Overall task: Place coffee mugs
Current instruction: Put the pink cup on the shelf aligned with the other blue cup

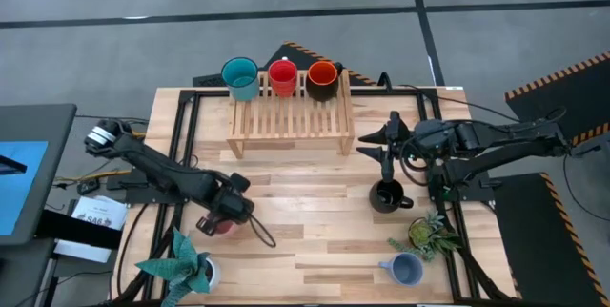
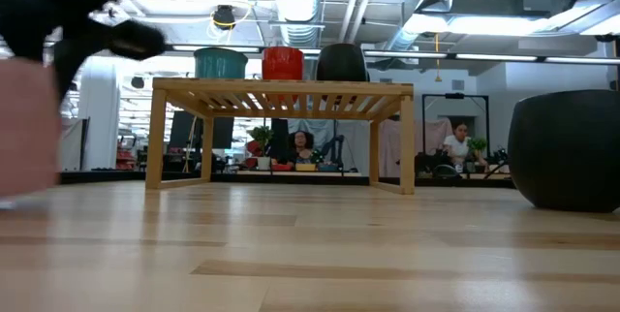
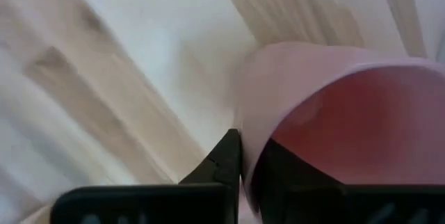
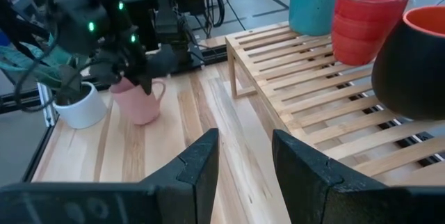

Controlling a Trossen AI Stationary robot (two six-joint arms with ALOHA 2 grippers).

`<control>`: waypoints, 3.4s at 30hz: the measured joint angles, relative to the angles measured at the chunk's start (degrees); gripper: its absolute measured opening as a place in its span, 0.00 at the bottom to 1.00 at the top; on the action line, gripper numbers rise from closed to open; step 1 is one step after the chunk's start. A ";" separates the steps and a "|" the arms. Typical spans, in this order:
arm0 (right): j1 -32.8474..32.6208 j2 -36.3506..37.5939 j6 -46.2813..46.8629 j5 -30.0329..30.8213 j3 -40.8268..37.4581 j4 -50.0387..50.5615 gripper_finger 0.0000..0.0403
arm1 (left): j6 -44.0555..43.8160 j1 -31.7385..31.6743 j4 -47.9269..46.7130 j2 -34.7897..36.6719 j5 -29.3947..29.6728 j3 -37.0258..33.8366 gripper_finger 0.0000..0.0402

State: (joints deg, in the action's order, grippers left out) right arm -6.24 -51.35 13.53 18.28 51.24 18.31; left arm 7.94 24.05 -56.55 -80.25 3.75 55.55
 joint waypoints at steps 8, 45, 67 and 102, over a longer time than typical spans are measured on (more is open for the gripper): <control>0.00 0.00 -0.01 -0.02 0.00 1.40 0.40 | -2.47 -3.72 -4.34 1.47 1.23 10.18 0.01; 0.00 -0.01 -1.51 -0.16 0.00 1.39 0.40 | -25.79 -39.71 -30.00 0.98 16.42 57.58 0.00; 0.00 -1.64 -1.38 -0.34 -0.04 1.65 0.40 | -21.20 -54.16 -33.40 -10.98 1.63 57.53 0.00; 0.00 -1.57 -0.88 -0.31 -0.04 1.09 0.40 | -16.72 -60.43 -25.28 -3.32 2.03 41.62 0.12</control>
State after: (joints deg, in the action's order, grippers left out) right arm -6.24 -52.93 12.64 17.98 51.20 19.40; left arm -8.78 -36.38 -81.83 -83.57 5.78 97.17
